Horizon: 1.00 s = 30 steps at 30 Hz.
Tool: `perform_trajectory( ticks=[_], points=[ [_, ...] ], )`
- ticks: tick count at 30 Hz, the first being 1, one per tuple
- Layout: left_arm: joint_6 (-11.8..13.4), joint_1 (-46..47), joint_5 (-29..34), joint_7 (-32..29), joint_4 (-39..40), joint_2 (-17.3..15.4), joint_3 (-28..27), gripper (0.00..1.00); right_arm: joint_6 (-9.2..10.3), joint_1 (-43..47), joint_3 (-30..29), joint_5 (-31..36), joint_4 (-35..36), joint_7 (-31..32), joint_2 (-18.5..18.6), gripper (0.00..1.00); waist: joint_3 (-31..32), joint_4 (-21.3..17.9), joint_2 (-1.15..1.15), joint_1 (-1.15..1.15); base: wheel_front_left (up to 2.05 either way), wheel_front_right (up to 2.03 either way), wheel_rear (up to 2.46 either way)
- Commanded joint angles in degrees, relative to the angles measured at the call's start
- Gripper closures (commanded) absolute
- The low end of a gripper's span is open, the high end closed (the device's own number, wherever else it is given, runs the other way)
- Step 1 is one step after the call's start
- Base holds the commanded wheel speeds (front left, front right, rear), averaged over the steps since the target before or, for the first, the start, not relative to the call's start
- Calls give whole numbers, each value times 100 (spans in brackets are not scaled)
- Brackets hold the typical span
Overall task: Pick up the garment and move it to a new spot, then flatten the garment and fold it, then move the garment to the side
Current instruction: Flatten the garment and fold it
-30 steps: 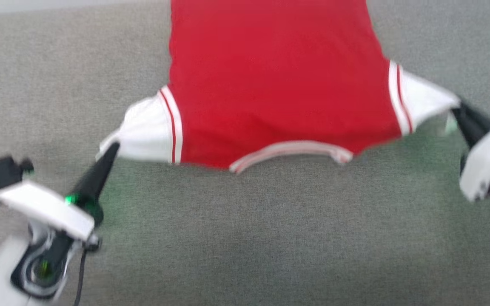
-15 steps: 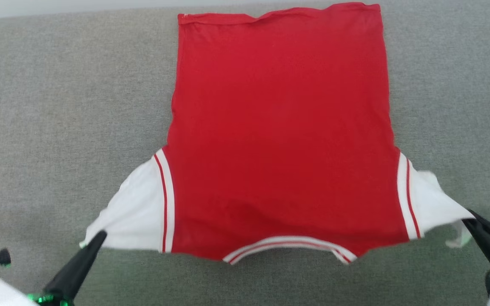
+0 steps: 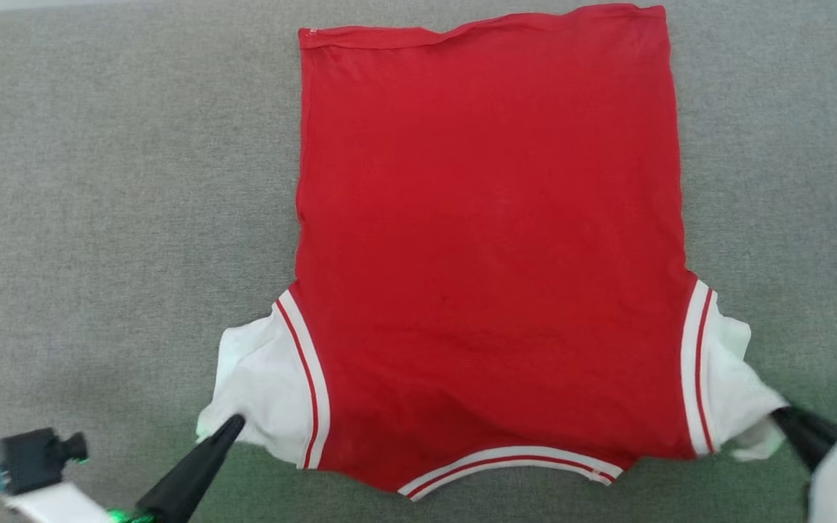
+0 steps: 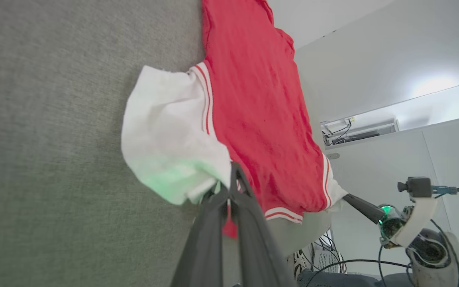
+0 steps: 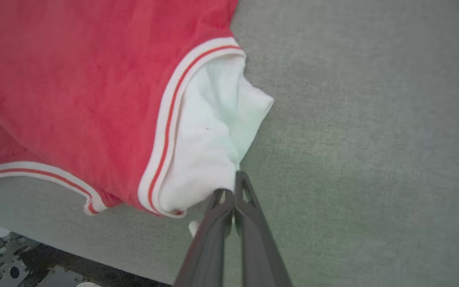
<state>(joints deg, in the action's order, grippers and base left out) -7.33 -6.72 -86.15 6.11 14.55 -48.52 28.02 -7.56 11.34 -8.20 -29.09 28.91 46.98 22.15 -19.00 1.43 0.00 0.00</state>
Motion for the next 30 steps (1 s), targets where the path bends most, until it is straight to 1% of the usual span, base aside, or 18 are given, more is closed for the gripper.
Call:
perform_trajectory(
  ticks=[1, 3, 5, 10, 11, 12, 13, 14, 16, 19, 23, 26, 28, 30],
  points=[
    [-23, 254, 25, -86, -181, 202, 108, 100, 13, -165, 234, 41, -324, 0, 40, 100, -26, 1, 0, 0, 0, 0, 0],
    [-23, 458, 66, -167, -373, 364, 221, 100, 13, -293, 532, 76, -702, -55, 110, 100, -55, 7, 0, 0, 0, 0, 0],
    [-23, 597, 74, -182, -532, 520, 300, 100, 13, -409, 773, 27, -1050, -157, 99, 100, -85, 16, 0, 0, 0, 0, 0],
    [-23, 776, 159, -234, -738, 662, 452, 100, 13, -564, 1153, 44, -1682, -437, 157, 100, -131, 43, 0, 0, 0, 0, 0],
    [-23, 793, 162, -229, -755, 668, 465, 100, 13, -583, 1188, 26, -1762, -494, 167, 84, -135, 48, 0, 0, 0, 0, 0],
    [-23, 797, 164, -214, -770, 673, 473, 100, 13, -617, 1208, 26, -1798, -573, 181, 64, -140, 51, 0, 0, 0, 0, 0],
    [-23, 803, 177, -222, -785, 671, 499, 100, 13, -646, 1204, 47, -1813, -641, 193, 42, -144, 49, 0, 0, 0, 0, 0],
    [-23, 803, 187, -213, -790, 665, 507, 100, 15, -667, 1172, 56, -1816, -684, 207, 0, -150, 46, 0, 0, 0, 0, 0],
    [-23, 802, 189, -160, -793, 671, 514, 100, 16, -720, 1067, 89, -1715, -742, 265, 0, -162, 40, 0, 0, 0, 0, 0],
    [-23, 790, 196, -111, -770, 673, 509, 100, 15, -752, 900, 50, -1523, -764, 252, 0, -178, 42, 0, 0, 0, 0, 0],
    [-23, 805, 219, -57, -688, 670, 527, 100, 12, -1048, 410, -34, -1055, -580, 259, 0, -262, 95, 0, 0, 0, 0, 0],
    [-23, 930, 283, -49, -590, 690, 568, 100, 12, -1590, 81, -21, -904, -335, 329, 0, -380, 207, 0, 0, 0, 0, 0],
    [-23, 1011, 334, -41, -526, 704, 594, 100, 12, -2177, -62, -56, -1028, -203, 339, 0, -482, 295, 0, 0, 0, 0, 0],
    [-23, 1088, 362, -16, -470, 705, 618, 100, 10, -2895, -87, -60, -1358, -108, 327, 0, -592, 387, 0, 0, 0, 0, 0]
  ],
)
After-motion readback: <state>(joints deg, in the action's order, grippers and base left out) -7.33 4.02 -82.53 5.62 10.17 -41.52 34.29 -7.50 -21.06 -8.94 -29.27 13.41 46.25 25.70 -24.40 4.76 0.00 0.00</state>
